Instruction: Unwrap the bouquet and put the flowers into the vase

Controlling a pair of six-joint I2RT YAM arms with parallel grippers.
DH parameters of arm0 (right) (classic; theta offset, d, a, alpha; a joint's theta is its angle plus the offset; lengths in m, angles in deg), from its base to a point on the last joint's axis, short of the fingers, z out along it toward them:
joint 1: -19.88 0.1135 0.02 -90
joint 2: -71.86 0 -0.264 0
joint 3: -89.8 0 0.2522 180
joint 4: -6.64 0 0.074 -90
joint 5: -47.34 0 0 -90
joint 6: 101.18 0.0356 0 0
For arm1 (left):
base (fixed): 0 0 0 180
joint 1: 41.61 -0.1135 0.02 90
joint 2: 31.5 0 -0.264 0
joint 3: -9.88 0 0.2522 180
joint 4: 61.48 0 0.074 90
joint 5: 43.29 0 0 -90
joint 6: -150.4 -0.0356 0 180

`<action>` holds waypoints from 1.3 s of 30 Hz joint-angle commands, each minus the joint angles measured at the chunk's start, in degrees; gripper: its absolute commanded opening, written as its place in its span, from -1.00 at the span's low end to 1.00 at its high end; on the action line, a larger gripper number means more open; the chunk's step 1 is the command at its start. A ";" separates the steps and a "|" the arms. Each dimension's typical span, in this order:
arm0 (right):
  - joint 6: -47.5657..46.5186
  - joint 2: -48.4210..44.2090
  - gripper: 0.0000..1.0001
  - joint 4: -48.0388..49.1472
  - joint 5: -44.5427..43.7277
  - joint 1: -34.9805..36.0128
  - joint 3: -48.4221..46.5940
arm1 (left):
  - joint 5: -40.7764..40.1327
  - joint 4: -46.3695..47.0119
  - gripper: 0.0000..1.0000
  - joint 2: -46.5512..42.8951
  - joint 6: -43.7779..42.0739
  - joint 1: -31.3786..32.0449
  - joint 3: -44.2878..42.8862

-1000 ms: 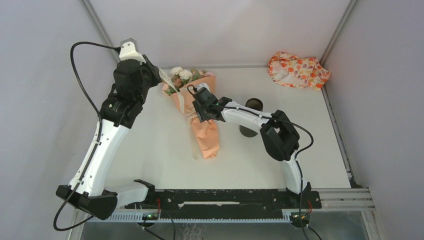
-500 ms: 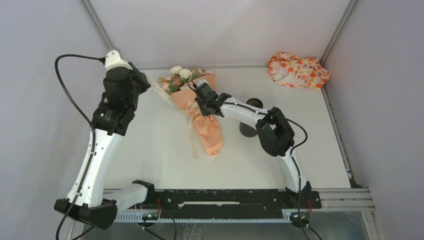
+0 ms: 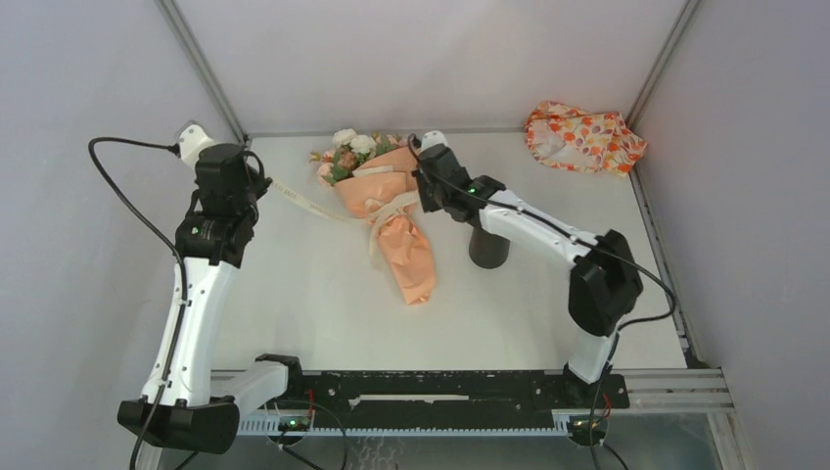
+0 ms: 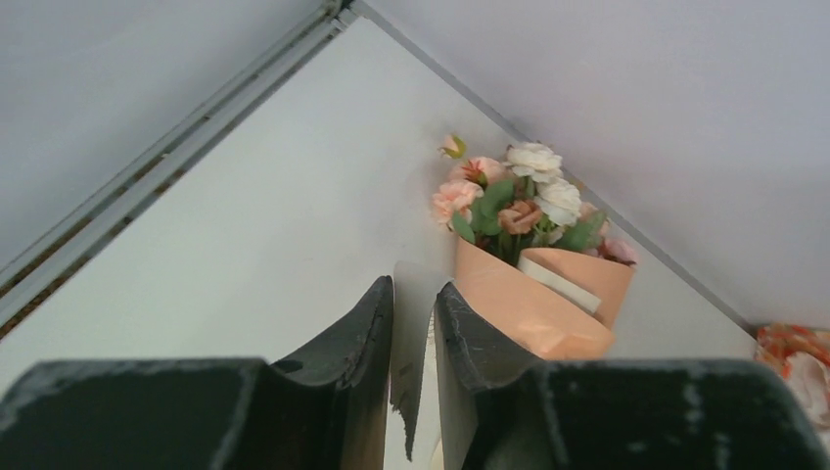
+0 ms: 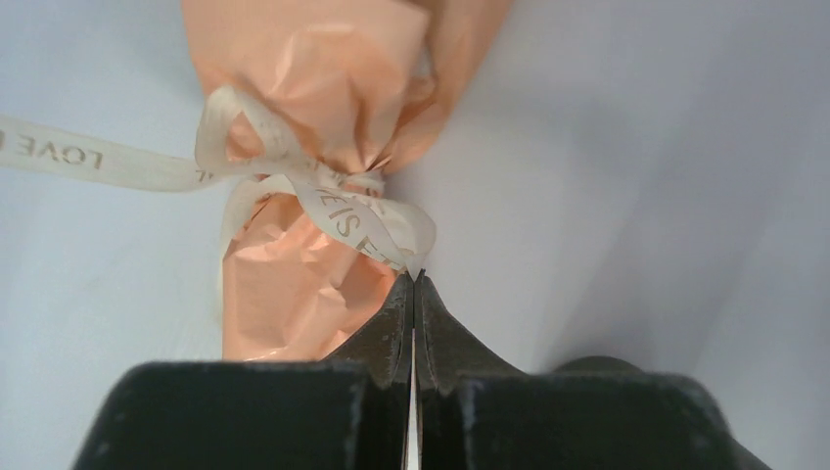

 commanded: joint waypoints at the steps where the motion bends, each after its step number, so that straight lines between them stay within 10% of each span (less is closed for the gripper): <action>1: 1.49 -7.31 -1.00 2.73 -3.17 -2.60 2.22 | -7.40 -1.44 -0.47 -3.20 3.38 -0.88 0.05; 18: 0.68 -14.34 -1.00 1.35 -10.57 -9.44 0.88 | -21.06 -5.58 -0.43 -9.02 2.41 -1.38 -0.50; 30: 4.40 -2.78 -0.94 -10.53 -17.28 -13.66 -15.30 | 21.06 10.76 -0.06 0.28 -3.71 -1.43 5.30; 39: 3.92 -3.65 -0.15 -10.45 -20.19 -14.07 -18.41 | 31.55 13.37 -0.23 10.94 -6.95 6.82 6.77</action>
